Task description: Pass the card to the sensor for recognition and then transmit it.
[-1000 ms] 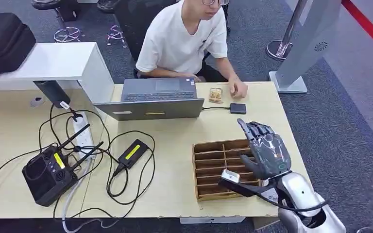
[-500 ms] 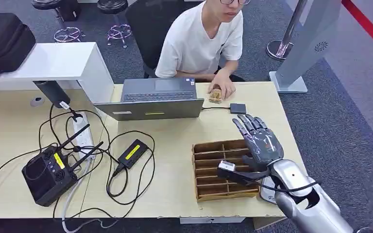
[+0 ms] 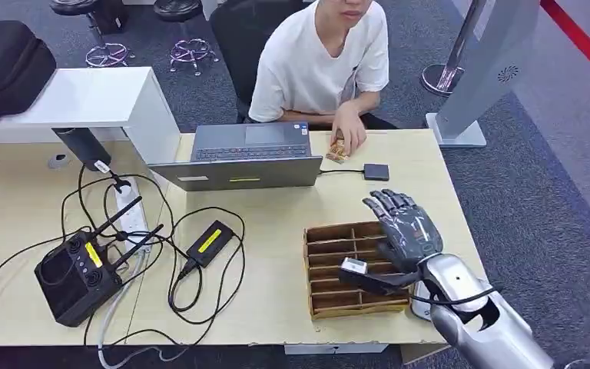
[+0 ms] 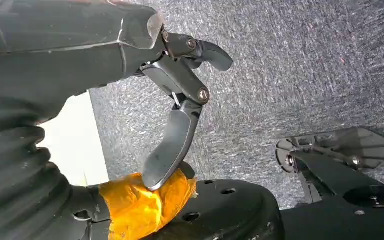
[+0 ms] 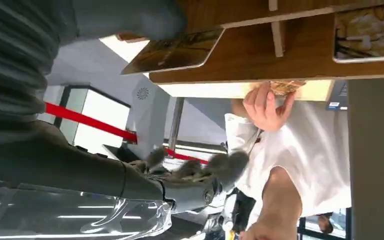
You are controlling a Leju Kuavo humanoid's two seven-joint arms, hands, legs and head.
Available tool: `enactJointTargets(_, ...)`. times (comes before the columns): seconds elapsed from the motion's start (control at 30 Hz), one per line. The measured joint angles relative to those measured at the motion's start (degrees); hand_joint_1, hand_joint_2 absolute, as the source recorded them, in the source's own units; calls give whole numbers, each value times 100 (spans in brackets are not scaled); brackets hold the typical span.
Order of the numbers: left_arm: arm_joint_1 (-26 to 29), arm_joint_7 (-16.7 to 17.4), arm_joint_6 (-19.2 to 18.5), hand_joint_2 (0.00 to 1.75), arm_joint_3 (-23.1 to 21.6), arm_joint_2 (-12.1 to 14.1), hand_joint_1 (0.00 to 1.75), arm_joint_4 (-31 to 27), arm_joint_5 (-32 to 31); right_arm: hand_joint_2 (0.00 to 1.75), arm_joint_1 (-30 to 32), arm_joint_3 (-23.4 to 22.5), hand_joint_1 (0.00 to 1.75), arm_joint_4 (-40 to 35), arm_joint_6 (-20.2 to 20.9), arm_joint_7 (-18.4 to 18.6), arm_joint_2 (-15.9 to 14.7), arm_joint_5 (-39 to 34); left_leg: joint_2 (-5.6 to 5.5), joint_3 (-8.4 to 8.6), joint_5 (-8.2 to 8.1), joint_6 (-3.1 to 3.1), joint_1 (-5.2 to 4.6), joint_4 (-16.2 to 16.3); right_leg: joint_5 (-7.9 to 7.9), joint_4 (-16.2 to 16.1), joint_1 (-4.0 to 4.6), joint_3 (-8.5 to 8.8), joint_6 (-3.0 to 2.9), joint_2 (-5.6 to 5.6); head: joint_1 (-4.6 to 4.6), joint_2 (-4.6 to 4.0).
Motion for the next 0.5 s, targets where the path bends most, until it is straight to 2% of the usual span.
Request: enactJointTargets(0.5, 0, 0, 7, 175, 0, 2, 0, 0, 24, 175, -5, 85, 175, 0, -142, -44, 0, -155, 0, 0, 0, 0, 0, 0, 0, 0, 0, 0, 0, 0, 0, 0)
